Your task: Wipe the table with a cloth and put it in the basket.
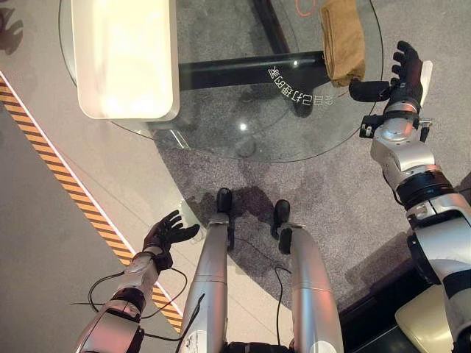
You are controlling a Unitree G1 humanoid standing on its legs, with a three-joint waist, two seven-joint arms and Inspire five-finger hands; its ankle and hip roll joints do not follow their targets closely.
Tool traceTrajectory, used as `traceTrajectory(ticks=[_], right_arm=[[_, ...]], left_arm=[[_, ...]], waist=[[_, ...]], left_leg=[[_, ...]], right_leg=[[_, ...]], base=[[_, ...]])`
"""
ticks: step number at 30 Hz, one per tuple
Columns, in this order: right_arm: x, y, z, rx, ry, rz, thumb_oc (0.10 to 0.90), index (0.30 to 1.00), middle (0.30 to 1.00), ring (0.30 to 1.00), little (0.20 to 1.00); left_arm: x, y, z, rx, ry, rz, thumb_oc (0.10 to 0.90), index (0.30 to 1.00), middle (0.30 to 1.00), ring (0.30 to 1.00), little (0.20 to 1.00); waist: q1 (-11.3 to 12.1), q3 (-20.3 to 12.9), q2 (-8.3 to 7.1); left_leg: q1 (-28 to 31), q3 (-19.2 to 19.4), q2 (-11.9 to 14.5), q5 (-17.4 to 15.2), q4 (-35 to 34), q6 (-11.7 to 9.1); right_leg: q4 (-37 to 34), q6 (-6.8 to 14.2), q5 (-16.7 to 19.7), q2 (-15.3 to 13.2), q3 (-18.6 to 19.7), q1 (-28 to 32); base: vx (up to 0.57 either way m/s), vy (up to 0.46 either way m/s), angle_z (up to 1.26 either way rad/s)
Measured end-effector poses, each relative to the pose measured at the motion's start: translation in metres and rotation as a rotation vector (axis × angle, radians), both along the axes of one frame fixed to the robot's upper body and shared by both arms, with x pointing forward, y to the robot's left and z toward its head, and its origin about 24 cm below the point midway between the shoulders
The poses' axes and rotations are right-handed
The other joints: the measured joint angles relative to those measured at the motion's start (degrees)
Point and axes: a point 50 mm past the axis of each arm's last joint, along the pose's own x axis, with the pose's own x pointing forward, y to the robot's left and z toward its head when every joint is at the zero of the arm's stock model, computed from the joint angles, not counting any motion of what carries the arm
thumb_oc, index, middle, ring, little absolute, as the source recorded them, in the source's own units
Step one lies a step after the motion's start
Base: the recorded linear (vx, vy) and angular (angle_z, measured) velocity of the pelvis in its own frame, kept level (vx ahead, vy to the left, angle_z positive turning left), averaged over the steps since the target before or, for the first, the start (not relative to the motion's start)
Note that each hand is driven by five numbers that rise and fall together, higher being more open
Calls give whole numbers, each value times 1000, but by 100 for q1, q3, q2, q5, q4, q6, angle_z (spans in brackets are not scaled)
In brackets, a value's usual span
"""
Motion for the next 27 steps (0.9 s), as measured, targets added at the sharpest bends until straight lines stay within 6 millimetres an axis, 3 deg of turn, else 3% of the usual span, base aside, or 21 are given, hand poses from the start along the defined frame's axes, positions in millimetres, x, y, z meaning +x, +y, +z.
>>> traceTrajectory(ticks=[10, 27], right_arm=[[4, 2, -13, 74, 97, 54, 800, 900, 900, 900, 900], [9, 15, 2, 8, 125, 79, 800, 900, 900, 900, 900]], left_arm=[[-2, 0, -1, 0, 5, 1, 800, 900, 900, 900, 900], [-2, -7, -4, 3, 14, -28, 800, 900, 900, 900, 900]], waist=[[59, 2, 6], [68, 5, 38]], left_leg=[[1, 0, -18, 8, 6, 3], [-71, 0, -34, 44, 7, -7]], right_leg=[[24, -2, -2, -23, -7, 0], [115, -20, -13, -50, -17, -115]], base=[[6, 4, 0], [26, 5, 1]])
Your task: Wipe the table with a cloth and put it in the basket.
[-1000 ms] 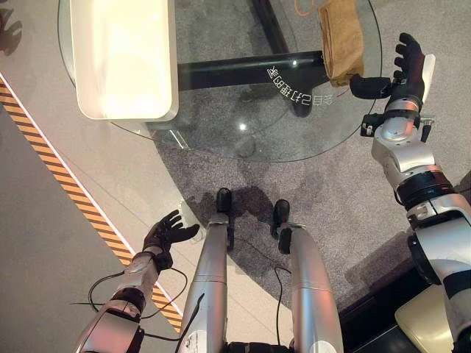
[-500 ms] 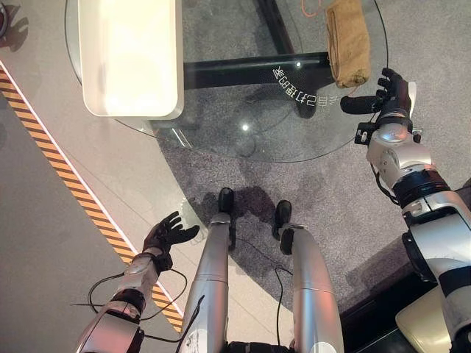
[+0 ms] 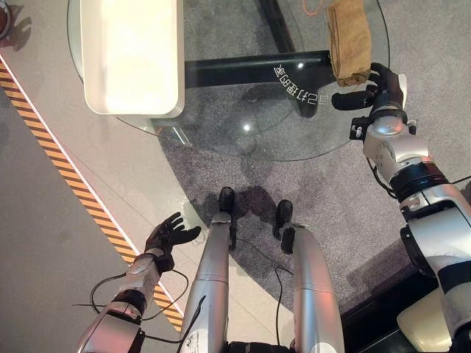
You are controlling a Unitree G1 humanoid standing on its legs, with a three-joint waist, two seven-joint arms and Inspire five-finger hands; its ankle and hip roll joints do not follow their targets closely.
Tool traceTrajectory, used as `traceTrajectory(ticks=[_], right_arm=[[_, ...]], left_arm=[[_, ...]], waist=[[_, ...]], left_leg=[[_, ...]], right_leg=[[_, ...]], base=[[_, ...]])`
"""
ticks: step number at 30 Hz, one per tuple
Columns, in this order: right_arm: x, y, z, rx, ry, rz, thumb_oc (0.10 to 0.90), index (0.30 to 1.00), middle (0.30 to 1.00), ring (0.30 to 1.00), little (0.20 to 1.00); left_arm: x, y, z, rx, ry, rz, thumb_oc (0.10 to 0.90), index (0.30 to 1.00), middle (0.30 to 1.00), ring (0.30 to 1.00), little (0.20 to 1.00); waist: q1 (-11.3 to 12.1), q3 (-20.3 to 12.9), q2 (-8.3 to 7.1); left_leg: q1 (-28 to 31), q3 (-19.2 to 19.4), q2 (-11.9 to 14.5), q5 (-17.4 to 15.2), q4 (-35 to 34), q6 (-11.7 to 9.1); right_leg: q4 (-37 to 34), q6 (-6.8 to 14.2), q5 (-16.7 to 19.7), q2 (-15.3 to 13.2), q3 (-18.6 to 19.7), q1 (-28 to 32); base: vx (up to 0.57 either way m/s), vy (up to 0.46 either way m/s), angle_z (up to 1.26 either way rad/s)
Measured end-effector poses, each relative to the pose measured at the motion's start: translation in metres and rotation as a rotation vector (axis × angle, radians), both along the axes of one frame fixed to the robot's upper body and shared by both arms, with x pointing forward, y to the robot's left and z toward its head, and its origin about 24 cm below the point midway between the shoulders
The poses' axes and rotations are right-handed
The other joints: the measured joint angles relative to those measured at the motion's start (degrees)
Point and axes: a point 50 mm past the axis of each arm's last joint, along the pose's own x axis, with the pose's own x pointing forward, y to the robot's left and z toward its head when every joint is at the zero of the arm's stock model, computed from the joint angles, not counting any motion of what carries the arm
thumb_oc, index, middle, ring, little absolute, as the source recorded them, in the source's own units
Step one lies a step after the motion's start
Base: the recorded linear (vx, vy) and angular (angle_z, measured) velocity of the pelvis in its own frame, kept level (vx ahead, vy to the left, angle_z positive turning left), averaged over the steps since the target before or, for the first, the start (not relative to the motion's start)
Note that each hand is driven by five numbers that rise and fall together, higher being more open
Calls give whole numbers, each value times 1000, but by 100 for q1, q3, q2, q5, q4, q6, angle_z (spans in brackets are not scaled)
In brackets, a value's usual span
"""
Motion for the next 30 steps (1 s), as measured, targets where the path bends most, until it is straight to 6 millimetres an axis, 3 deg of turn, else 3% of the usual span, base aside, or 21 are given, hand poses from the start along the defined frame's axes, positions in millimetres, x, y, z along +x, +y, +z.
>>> traceTrajectory(ticks=[7, 11, 30], right_arm=[[0, -4, 18, -57, -26, -99, 800, 900, 900, 900, 900], [-1, -12, 20, -69, -22, -150, 800, 900, 900, 900, 900], [-8, -28, 45, -29, -121, -216, 800, 900, 900, 900, 900]], left_arm=[[0, -4, 0, 2, -2, -8, 800, 900, 900, 900, 900], [-1, -4, -1, 7, 1, -3, 800, 900, 900, 900, 900], [-4, -13, -5, 5, 4, -43, 800, 900, 900, 900, 900]], waist=[[46, 0, 124], [142, -5, 139], [141, -10, 154]], left_leg=[[-186, -39, -52, 6, 104, 2], [-327, -65, -67, 5, 163, 6], [-703, -101, -121, 42, 196, -24]], right_leg=[[141, -11, -28, -53, -35, -179], [218, -18, -34, -62, -50, -322], [386, -57, -65, -107, -56, -739]], base=[[29, -1, 4], [8, -2, 1], [4, 1, 1]])
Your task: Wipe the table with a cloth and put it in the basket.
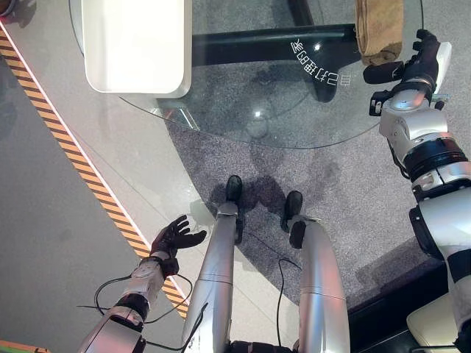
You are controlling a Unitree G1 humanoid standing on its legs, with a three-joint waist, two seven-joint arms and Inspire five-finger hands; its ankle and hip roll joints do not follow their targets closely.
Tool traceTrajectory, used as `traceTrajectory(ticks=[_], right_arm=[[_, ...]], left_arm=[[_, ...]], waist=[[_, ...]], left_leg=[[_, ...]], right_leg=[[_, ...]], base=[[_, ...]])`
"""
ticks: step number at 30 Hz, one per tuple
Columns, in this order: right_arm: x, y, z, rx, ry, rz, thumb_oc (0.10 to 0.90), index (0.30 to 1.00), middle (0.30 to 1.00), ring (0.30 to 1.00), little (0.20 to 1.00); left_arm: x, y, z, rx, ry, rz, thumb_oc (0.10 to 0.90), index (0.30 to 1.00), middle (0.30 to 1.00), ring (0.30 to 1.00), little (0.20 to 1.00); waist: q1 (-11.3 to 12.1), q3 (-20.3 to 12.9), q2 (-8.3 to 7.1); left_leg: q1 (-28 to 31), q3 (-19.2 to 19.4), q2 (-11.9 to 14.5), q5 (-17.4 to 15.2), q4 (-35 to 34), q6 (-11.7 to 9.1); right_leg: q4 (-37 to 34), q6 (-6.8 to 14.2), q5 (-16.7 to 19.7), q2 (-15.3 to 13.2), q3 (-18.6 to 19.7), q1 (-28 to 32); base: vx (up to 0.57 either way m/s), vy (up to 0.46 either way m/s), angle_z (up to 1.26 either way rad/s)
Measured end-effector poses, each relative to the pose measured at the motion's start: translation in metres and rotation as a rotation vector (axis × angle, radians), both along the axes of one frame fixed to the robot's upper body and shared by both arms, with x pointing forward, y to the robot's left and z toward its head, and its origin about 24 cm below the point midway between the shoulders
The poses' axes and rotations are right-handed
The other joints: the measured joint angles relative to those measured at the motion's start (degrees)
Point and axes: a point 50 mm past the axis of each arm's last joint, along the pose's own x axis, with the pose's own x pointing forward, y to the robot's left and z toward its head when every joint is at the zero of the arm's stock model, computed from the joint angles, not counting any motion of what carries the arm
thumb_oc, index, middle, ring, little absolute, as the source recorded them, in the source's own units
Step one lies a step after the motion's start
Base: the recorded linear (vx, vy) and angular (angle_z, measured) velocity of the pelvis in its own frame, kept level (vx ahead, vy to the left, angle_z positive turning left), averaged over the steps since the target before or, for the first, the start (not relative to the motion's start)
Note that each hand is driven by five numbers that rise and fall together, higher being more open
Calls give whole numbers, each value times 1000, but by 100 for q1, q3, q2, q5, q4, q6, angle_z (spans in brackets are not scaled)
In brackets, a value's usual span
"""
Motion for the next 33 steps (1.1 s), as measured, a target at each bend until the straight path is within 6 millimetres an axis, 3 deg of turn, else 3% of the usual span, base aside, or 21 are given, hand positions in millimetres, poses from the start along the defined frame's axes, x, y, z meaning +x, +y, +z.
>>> traceTrajectory(ticks=[15, 22, 33], right_arm=[[0, 6, 4, -12, -30, 22, 800, 900, 900, 900, 900], [0, 37, 17, -74, -127, 66, 800, 900, 900, 900, 900], [-1, 37, 18, -139, -132, 18, 800, 900, 900, 900, 900]], left_arm=[[2, -11, 0, -23, -14, -8, 800, 900, 900, 900, 900], [4, -16, 2, -32, -26, -16, 800, 900, 900, 900, 900], [4, -16, 1, -33, -27, -18, 800, 900, 900, 900, 900]], waist=[[-1, -1, 3], [69, 6, 87], [83, 5, 88]], left_leg=[[-20, -6, 2, 31, -7, 18], [-18, -17, 0, 49, -3, -3], [-15, -34, -53, 109, -61, 12]], right_leg=[[6, -38, 22, 3, -9, -19], [0, -13, 37, -3, -29, -18], [-5, -12, 37, -66, -53, -9]], base=[[0, 0, 0], [0, 0, 0], [-2, 1, 2]])
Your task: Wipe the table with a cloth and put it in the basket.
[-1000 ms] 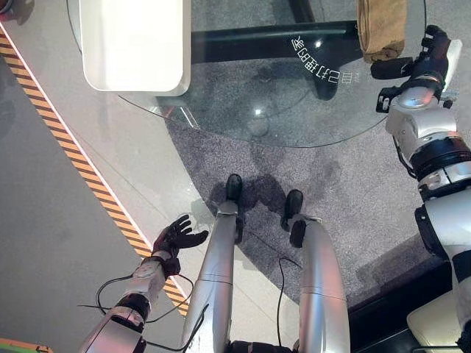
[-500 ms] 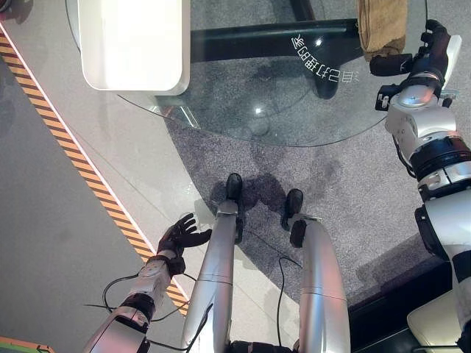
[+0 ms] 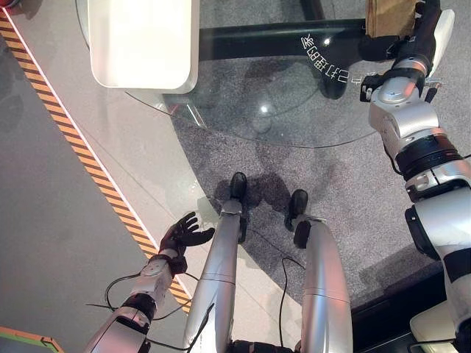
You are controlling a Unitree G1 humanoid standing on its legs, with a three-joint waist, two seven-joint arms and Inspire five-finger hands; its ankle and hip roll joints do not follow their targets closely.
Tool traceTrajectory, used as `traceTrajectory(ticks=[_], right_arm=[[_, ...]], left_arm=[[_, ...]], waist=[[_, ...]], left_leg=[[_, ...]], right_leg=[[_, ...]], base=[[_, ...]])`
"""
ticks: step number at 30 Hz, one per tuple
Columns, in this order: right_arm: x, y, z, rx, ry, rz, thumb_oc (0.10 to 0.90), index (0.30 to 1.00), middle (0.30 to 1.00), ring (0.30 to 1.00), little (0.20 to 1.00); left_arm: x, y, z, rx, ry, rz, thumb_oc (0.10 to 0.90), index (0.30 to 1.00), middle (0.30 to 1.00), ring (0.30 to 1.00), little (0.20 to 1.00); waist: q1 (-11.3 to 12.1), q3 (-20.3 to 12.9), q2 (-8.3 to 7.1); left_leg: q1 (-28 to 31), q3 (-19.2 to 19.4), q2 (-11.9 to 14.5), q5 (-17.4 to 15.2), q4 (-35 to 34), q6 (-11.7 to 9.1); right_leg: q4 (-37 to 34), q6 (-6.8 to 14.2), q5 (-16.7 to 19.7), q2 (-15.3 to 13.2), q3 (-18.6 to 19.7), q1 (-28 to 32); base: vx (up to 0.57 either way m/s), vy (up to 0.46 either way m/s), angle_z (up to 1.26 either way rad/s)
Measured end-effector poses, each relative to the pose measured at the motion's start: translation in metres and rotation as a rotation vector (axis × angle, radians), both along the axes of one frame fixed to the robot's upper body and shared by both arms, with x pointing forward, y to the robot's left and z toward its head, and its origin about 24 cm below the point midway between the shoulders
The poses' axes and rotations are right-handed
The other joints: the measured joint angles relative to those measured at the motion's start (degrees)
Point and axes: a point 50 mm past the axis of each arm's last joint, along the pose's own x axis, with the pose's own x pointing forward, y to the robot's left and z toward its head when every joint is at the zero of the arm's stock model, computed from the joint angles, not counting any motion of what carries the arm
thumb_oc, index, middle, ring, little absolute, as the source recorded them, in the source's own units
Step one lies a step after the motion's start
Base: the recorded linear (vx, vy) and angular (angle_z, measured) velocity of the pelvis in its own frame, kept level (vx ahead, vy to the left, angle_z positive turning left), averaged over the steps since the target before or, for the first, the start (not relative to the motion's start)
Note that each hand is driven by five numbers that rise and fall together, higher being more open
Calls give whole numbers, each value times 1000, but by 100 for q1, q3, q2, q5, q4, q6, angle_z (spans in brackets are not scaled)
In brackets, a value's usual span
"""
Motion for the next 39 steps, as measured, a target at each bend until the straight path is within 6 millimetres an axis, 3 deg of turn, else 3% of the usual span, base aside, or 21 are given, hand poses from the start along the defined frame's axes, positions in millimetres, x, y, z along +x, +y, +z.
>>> traceTrajectory(ticks=[12, 35, 36, 37, 38, 39], right_arm=[[3, -24, -20, -43, 147, -136, 800, 900, 900, 900, 900], [2, -30, -16, -43, 109, -122, 800, 900, 900, 900, 900], [2, -30, -16, -44, 107, -121, 726, 836, 836, 836, 826], [2, -30, -16, -46, 105, -121, 388, 547, 547, 547, 488], [2, -30, -16, -48, 104, -121, 100, 300, 300, 300, 200], [2, -30, -15, -56, 103, -126, 100, 300, 300, 300, 200]], left_arm=[[-2, -4, -2, 14, 7, -30, 800, 900, 900, 900, 900], [-2, -4, -2, 15, 5, -37, 800, 900, 900, 900, 900], [-2, -4, -2, 15, 5, -36, 800, 900, 900, 900, 900], [-2, -4, -2, 15, 5, -36, 800, 900, 900, 900, 900], [-2, -4, -2, 15, 5, -36, 800, 900, 900, 900, 900], [-2, -4, -2, 15, 4, -36, 800, 900, 900, 900, 900]], waist=[[51, -5, 9], [70, -6, 66], [72, -7, 72], [72, -7, 79], [72, -7, 81], [71, -7, 83]], left_leg=[[8, -17, -36, 69, -131, 10], [3, -42, -57, 84, -156, 11], [3, -42, -57, 84, -162, 10], [3, -42, -57, 84, -162, 10], [3, -42, -57, 84, -167, 10], [3, -42, -57, 84, -170, 9]], right_leg=[[-56, 10, 4, -57, -37, -3], [-55, 8, 2, -86, -66, -9], [-57, 9, 1, -86, -67, -9], [-57, 10, 0, -87, -68, -9], [-58, 11, 0, -87, -68, -9], [-59, 11, 0, -87, -69, -9]], base=[[0, 1, 1], [0, 0, 0], [0, 0, 0], [0, 0, 0], [0, 0, 0], [0, 0, 0]])
